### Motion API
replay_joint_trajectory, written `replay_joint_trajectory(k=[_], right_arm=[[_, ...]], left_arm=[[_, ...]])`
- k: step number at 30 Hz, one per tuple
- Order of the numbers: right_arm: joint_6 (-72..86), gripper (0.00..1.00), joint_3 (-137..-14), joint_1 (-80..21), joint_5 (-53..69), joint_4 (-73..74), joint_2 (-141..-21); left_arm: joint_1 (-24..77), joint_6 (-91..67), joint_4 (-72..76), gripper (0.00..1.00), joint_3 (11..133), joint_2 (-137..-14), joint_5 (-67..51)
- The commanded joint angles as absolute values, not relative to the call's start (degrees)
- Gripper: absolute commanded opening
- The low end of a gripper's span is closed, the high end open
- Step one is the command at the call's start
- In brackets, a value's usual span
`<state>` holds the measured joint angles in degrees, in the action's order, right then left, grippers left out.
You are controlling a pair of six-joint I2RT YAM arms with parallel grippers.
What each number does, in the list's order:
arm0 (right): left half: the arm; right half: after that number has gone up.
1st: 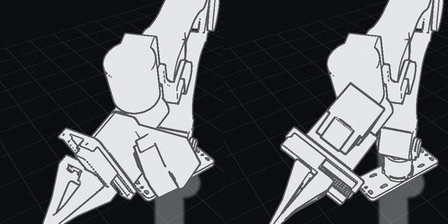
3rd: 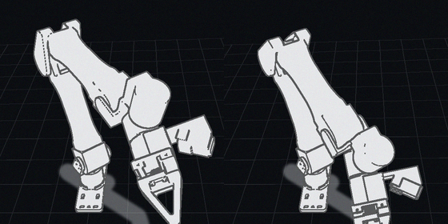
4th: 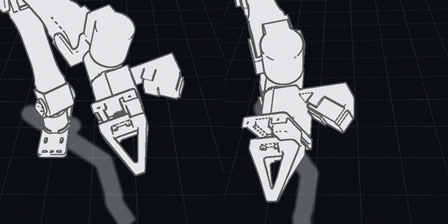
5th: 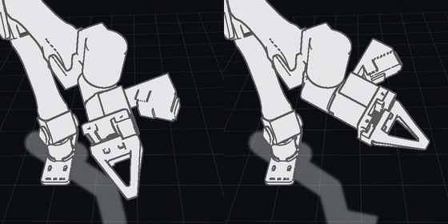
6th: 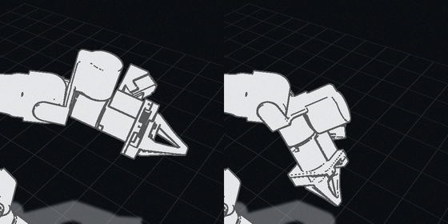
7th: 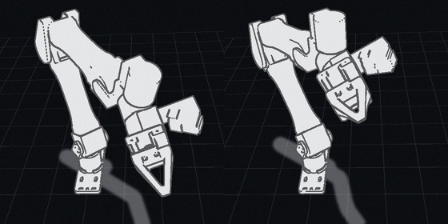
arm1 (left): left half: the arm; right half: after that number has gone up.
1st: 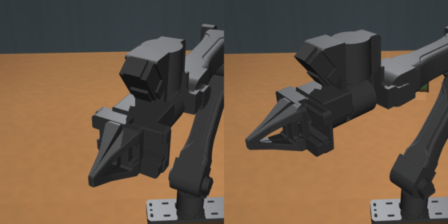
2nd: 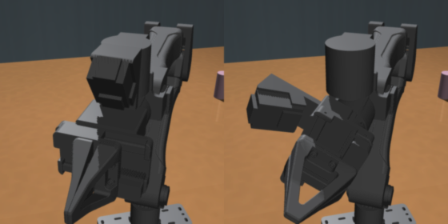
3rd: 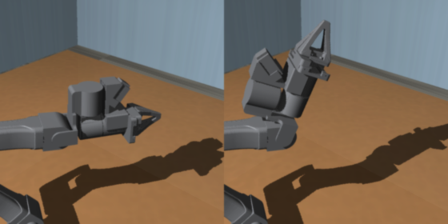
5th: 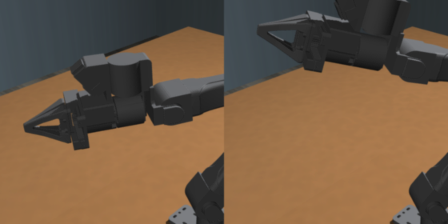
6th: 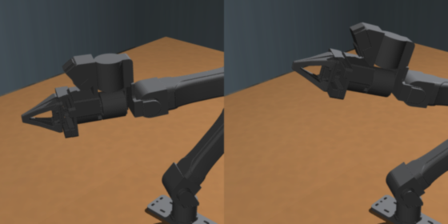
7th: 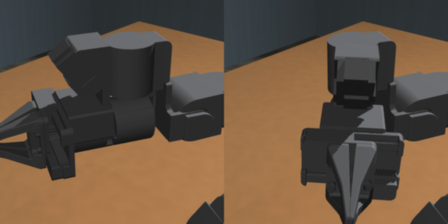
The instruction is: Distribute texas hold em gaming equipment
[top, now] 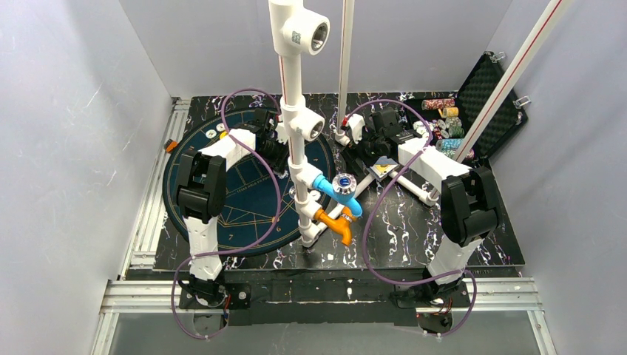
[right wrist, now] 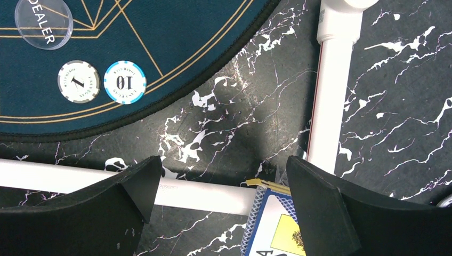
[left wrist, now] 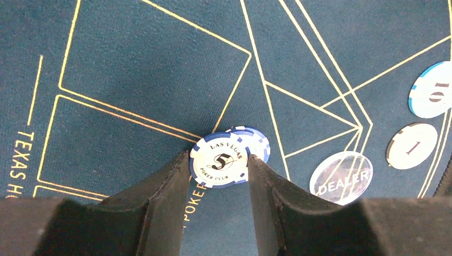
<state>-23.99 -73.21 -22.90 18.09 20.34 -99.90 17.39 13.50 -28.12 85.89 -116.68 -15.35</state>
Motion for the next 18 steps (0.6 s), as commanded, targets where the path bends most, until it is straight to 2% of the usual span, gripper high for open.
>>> replay_joint_trajectory(k=[1,11,12,14,15,18], right_arm=[[-24.0,0.96,-72.9,-22.9,18.4,18.4,-100.5],[-24.2,0.96,-73.1,-22.9,18.5,18.5,-100.7],[-24.2,0.96,-73.2,-22.9,18.4,18.6,-100.8],[-24.2,0.96,-73.3,-22.9,18.5,18.8,-100.9],[-24.3,0.96,-73.3,-22.9,18.5,18.9,-100.8],[-24.3,0.97,-73.2,-22.9,18.3,18.8,-100.6]], left_arm=[[17.7,14.3,-30.4,0.32,87.3,-114.0,-14.3],[17.9,13.0,-31.8,0.31,90.5,-112.4,-16.7],[18.0,12.9,-32.0,0.33,90.7,-112.6,-17.1],[18.2,12.9,-32.4,0.47,91.3,-113.2,-16.1],[18.3,12.9,-32.4,0.52,91.4,-113.5,-15.7],[18.5,13.1,-32.8,0.57,91.2,-113.9,-15.2]])
